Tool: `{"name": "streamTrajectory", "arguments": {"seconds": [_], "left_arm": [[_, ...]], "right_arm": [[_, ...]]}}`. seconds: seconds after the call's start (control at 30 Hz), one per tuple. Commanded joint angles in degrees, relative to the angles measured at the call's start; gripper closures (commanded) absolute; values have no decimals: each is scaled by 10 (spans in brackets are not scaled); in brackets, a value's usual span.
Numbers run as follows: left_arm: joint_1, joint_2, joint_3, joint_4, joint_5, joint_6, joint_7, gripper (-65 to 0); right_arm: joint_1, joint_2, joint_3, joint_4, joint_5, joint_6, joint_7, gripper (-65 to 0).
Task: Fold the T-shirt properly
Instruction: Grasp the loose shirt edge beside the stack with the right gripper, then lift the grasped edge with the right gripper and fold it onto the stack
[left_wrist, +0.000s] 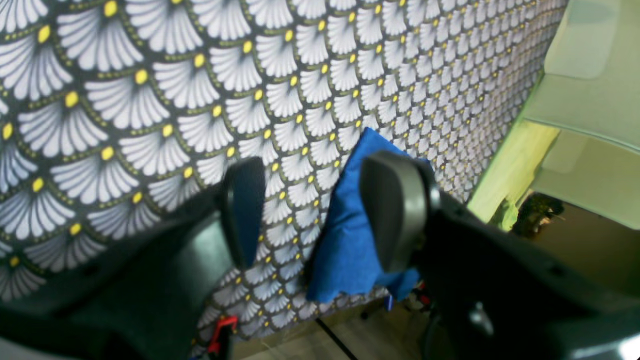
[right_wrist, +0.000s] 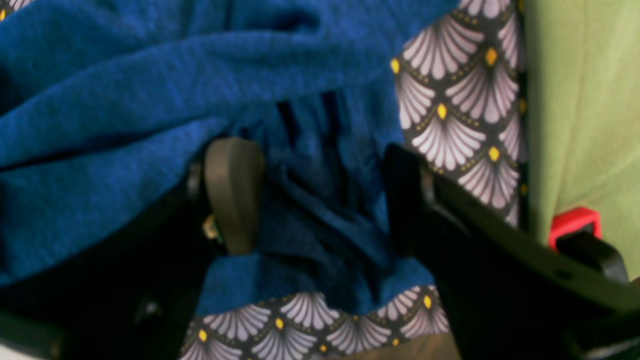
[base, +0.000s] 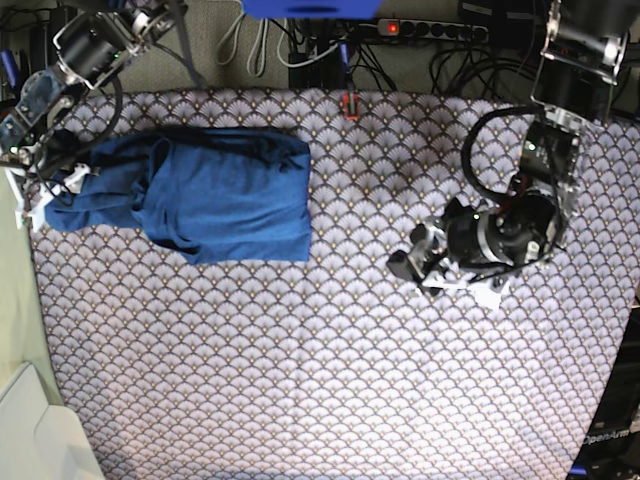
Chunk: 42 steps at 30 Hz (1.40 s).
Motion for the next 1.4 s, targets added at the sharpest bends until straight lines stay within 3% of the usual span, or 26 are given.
{"name": "streamTrajectory", "arguments": {"seconds": [0.0, 0.1, 0.17, 0.27, 0.4, 0.6, 0.87, 1.0, 1.37], "left_arm": [[-11, -6, -4, 7, -58, 18, 12, -340], [-11, -7, -4, 7, -58, 18, 12, -340], [-11, -11, -4, 7, -58, 18, 12, -340], [-11, -15, -4, 11, -58, 18, 12, -340], [-11, -15, -4, 12, -58, 18, 12, -340], [-11, -15, -4, 13, -59, 18, 12, -340], [-10, -15, -4, 13, -59, 18, 12, -340], [-10, -16, -4, 13, -59, 18, 13, -340], [7, -39, -4, 13, -60, 18, 13, -340]], "right_arm": [[7, 0, 0, 7, 4, 0, 0, -387], [6, -6, 0, 7, 23, 0, 0, -379], [4, -7, 0, 7, 32, 0, -1, -340], [6, -7, -7, 7, 32, 0, -26, -219], [8, -7, -8, 8, 32, 0, -57, 0], [10, -5, -5, 18, 33, 0, -55, 0], [10, -26, -10, 161, 68, 0, -63, 0], [9, -34, -50, 210, 68, 0, -94, 0], [-43, -121, -189, 300, 68, 0, -109, 0]]}}
